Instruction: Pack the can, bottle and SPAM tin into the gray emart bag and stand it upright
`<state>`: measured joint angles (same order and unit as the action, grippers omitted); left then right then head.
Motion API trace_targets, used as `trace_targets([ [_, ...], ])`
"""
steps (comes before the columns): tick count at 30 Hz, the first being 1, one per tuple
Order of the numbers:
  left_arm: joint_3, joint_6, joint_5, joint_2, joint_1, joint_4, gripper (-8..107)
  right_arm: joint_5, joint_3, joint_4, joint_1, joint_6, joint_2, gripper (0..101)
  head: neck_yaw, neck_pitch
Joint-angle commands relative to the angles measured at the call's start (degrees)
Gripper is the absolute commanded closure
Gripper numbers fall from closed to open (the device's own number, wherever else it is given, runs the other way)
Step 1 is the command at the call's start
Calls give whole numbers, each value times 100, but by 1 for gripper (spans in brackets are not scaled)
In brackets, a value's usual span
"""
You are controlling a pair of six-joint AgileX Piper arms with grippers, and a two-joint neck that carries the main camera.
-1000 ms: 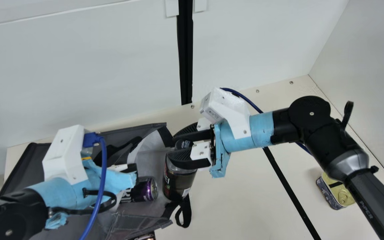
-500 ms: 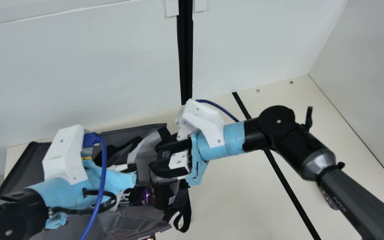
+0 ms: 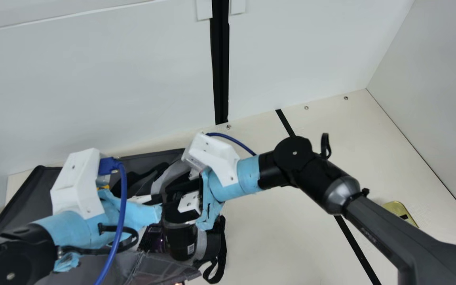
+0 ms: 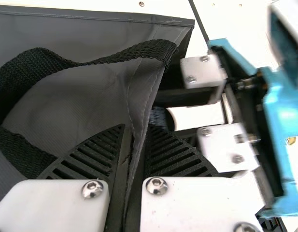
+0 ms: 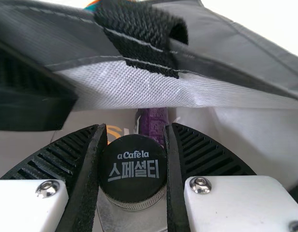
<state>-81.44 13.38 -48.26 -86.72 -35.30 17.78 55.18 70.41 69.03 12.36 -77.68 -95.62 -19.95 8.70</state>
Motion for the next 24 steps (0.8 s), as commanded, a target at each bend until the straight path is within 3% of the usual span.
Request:
trace_targets([
  [1,0,0,0,0,0,0,107,-51,24,-2,74,7,-64,101,-5,130],
  [15,0,0,0,0,0,-11,107,-347,280,73,480,112,-487,101,-5,130],
  [24,0,0,0,0,0,-11,107,-436,351,37,544,170,-542,71,-5,130],
])
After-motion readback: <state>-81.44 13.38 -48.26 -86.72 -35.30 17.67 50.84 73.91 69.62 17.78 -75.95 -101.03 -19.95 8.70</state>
